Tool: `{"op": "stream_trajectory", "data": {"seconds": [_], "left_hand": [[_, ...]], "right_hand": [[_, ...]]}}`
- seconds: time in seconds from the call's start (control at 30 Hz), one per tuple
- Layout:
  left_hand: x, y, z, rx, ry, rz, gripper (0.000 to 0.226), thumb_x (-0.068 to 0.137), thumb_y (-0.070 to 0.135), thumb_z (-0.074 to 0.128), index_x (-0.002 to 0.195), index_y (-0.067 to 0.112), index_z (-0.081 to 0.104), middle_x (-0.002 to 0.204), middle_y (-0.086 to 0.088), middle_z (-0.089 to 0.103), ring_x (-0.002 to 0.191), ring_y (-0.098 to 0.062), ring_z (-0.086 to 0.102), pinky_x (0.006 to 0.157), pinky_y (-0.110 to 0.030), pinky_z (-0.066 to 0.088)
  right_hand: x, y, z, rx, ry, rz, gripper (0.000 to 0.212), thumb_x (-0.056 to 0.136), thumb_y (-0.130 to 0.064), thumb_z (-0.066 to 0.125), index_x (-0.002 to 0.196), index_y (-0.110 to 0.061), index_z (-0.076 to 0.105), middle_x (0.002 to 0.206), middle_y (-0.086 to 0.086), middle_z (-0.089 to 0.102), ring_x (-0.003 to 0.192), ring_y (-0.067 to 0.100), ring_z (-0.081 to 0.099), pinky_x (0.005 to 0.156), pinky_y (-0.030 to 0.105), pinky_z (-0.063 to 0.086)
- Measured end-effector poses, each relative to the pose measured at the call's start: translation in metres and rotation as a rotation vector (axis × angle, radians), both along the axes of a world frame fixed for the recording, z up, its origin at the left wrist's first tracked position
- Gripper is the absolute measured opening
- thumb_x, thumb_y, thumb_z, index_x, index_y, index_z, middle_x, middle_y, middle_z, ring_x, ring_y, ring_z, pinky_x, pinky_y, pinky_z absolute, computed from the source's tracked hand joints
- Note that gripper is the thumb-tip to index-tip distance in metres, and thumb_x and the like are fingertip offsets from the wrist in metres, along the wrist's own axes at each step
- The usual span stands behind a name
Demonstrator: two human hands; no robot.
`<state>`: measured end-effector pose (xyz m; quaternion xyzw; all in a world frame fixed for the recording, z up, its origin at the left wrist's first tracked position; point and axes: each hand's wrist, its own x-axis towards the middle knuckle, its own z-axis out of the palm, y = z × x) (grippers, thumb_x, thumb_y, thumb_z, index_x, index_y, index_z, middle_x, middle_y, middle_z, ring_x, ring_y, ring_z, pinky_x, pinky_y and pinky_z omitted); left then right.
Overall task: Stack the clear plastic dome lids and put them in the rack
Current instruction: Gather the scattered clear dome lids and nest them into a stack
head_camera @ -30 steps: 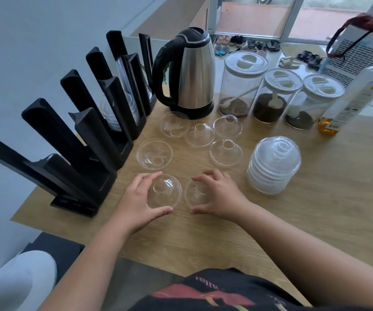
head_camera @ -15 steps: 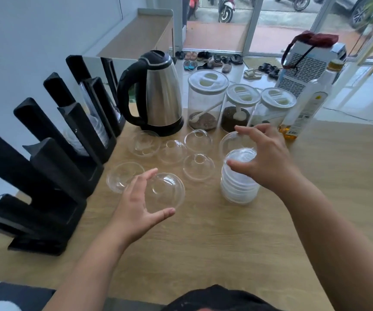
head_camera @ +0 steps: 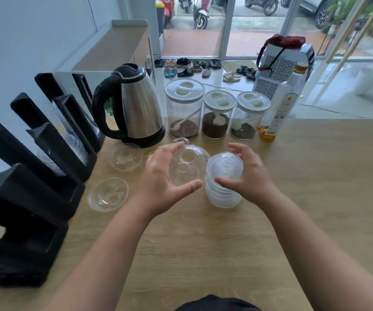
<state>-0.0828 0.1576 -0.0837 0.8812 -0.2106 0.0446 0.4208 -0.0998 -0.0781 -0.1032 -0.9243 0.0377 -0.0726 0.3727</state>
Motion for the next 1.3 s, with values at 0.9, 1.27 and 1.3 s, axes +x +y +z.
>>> {"op": "stream_trajectory", "data": {"seconds": [0.9,1.27,1.3], "left_hand": [[0.035,-0.025,-0.007,-0.080,0.102,-0.049,0.075,0.080,0.059,0.064,0.145,0.040,0.031,0.148,0.015,0.035,0.131,-0.010,0.027,0.105,-0.033,0.022],[0.016,0.139,-0.041,0.446,0.360,0.399,0.086,0.070,0.058,0.077,0.144,0.036,0.039,0.148,0.002,0.035,0.138,-0.027,0.022,0.114,-0.044,0.028],[0.011,0.142,-0.044,0.437,0.378,0.397,0.094,0.065,0.059,0.080,0.145,0.037,0.036,0.149,0.003,0.033,0.139,-0.026,0.021,0.115,-0.044,0.027]], "right_hand": [[-0.017,-0.016,0.037,0.306,-0.232,-0.137,0.054,0.072,-0.052,0.068,0.122,-0.044,0.048,0.123,-0.015,0.056,0.117,0.013,0.050,0.096,0.034,0.043],[0.067,0.111,0.006,-0.430,0.126,0.368,0.052,0.087,-0.017,0.056,0.138,-0.018,0.047,0.137,0.012,0.041,0.127,0.032,0.040,0.103,0.038,0.040],[0.071,0.116,-0.003,-0.515,0.190,0.365,0.054,0.087,-0.017,0.056,0.140,-0.016,0.043,0.137,0.015,0.040,0.126,0.035,0.041,0.103,0.039,0.040]]}}
